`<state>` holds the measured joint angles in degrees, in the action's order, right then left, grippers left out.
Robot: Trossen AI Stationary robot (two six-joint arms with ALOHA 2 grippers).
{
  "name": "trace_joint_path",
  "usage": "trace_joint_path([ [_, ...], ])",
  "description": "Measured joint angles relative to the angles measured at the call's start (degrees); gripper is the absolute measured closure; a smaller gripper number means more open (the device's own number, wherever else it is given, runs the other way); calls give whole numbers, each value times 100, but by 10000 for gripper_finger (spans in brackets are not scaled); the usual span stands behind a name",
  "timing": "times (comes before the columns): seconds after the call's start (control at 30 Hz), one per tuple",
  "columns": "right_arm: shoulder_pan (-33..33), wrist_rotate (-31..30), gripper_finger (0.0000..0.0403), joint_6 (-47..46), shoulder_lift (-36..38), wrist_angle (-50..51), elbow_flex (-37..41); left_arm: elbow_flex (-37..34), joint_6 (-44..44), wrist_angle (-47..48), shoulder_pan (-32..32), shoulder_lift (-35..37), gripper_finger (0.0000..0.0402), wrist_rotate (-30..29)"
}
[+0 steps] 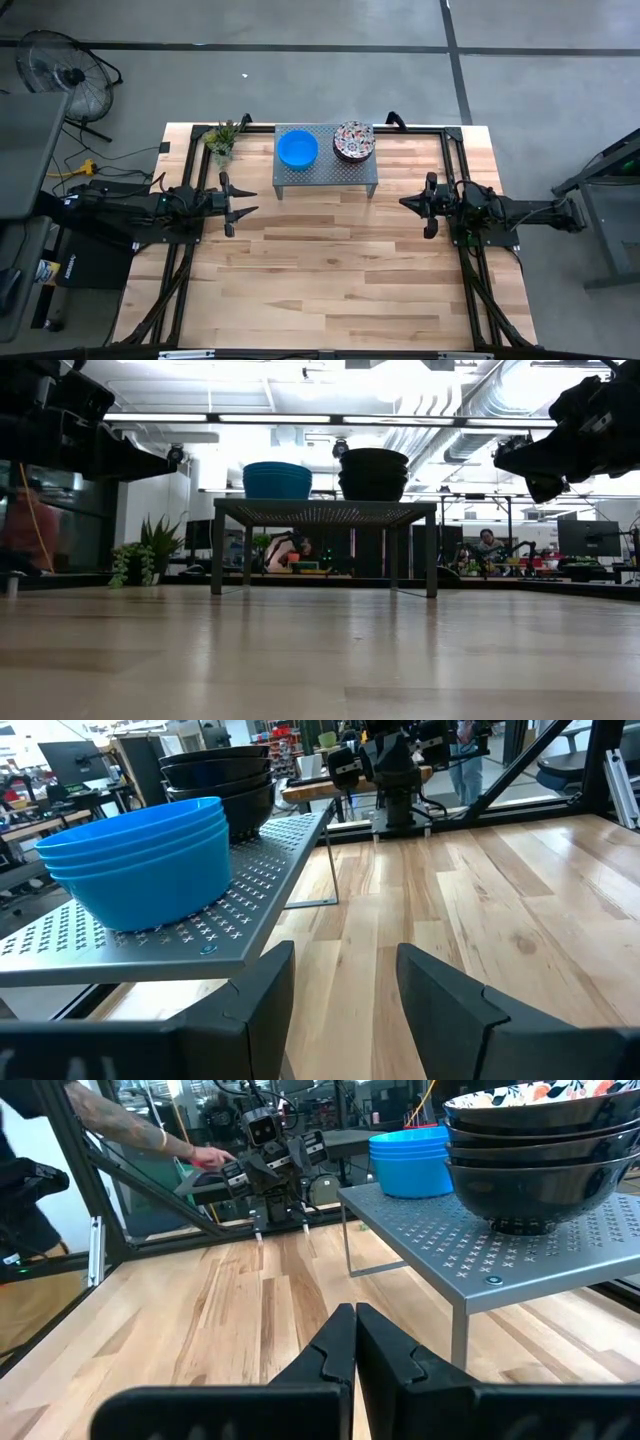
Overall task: Pick & Place Mini bowls
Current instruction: Return to Home Position
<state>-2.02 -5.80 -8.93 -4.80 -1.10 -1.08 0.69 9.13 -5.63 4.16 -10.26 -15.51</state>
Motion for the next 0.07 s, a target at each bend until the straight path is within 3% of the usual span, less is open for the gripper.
trace_joint_path([
  [0.07, 0, 0, 402, 0, 0, -2, 0, 0, 0, 2, 0, 0, 229, 0],
])
